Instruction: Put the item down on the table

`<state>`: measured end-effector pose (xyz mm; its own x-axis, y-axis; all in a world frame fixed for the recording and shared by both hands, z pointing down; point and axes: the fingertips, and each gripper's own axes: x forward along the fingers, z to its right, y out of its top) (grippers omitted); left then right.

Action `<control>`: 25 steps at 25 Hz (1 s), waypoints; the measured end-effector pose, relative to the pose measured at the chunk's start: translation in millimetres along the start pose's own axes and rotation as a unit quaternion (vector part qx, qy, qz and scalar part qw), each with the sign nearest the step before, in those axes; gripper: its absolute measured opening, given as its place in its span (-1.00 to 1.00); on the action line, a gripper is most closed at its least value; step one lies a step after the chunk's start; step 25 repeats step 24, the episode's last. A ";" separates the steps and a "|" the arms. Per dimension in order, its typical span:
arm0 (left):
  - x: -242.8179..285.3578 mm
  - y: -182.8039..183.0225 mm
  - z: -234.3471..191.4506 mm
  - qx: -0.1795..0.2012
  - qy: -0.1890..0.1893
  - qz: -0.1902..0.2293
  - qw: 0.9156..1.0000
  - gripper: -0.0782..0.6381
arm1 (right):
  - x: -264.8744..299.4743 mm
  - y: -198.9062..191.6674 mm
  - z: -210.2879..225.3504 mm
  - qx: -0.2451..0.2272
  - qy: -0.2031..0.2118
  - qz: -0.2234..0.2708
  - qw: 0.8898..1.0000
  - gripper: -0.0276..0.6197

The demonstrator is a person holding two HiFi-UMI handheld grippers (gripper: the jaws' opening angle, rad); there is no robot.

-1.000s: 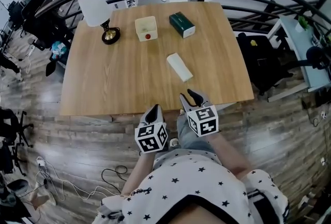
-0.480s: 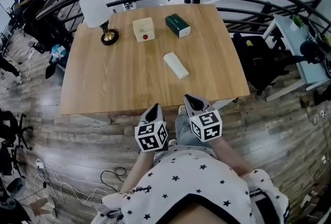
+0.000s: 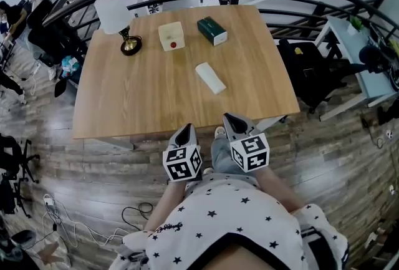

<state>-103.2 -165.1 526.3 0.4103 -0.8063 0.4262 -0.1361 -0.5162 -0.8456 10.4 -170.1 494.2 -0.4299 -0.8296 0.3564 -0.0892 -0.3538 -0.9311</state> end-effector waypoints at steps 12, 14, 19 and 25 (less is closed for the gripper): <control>4.7 -0.4 -7.1 -0.004 0.000 -0.004 1.000 -0.74 | 6.9 2.7 -3.0 0.013 0.008 0.005 1.000 -0.93; 5.1 0.8 -9.4 -0.004 0.000 -0.004 1.000 -0.74 | 9.4 4.2 -4.8 0.012 0.010 0.006 1.000 -0.93; 4.2 0.8 -11.7 -0.009 0.001 -0.005 1.000 -0.74 | 11.5 5.4 -7.9 0.012 0.014 0.004 1.000 -0.93; 4.5 -1.9 -16.5 -0.014 0.002 -0.006 1.000 -0.74 | 16.0 6.8 -9.2 0.012 0.015 0.006 1.000 -0.93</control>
